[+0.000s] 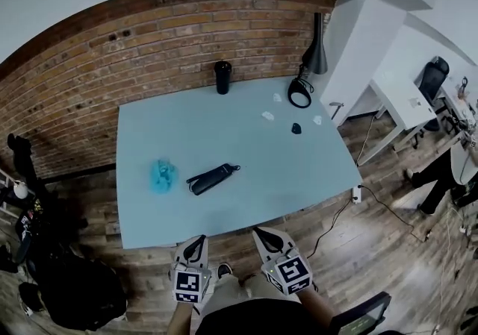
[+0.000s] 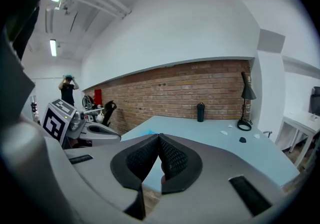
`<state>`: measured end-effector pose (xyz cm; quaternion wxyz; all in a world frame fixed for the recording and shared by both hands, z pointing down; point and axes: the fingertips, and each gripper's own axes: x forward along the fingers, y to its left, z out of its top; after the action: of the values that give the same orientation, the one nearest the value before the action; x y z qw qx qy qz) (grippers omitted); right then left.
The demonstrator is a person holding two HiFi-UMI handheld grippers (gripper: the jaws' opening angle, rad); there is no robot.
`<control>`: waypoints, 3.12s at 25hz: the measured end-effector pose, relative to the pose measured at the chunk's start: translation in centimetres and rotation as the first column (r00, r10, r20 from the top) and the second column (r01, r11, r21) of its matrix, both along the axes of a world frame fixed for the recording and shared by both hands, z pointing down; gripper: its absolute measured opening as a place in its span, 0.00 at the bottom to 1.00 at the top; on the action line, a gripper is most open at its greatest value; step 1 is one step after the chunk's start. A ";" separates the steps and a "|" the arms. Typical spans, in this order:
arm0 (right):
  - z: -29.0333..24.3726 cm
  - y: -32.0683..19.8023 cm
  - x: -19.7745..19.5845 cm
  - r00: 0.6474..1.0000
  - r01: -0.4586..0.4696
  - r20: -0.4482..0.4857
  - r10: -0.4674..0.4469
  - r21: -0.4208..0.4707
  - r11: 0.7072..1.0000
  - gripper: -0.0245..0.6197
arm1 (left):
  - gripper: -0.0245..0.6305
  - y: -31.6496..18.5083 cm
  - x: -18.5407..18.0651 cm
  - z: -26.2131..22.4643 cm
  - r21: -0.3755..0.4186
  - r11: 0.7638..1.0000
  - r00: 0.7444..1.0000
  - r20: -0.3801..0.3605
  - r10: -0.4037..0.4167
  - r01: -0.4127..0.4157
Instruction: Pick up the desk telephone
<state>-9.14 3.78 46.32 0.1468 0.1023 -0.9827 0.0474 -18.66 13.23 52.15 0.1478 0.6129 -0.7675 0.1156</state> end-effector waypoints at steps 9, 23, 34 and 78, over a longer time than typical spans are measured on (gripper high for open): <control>3.1 -3.2 -0.7 0.998 -0.045 -0.048 0.043 -0.044 0.998 0.06 | 0.07 -4.0 -3.4 1.6 -0.060 0.995 0.997 -0.034 0.072 -0.074; 8.9 -21.4 3.4 0.959 -0.283 -0.071 0.274 -0.209 0.936 0.06 | 0.28 -14.1 -6.8 6.9 -0.385 0.917 0.994 -0.060 0.090 -0.106; 11.8 -27.0 5.4 0.868 -0.497 -0.169 0.467 -0.274 0.824 0.05 | 0.60 -17.3 -10.8 14.7 -0.689 0.626 0.919 -0.159 0.360 -0.364; 15.0 -24.1 8.5 0.702 -0.711 -0.245 0.669 -0.278 0.645 0.06 | 0.54 -20.5 -12.5 24.8 -0.845 0.331 0.834 -0.216 0.507 -0.420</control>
<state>-0.66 -20.31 61.35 0.1918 0.4437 -0.8332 0.2685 -31.15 -7.25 76.92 0.3629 0.6384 -0.3991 0.5491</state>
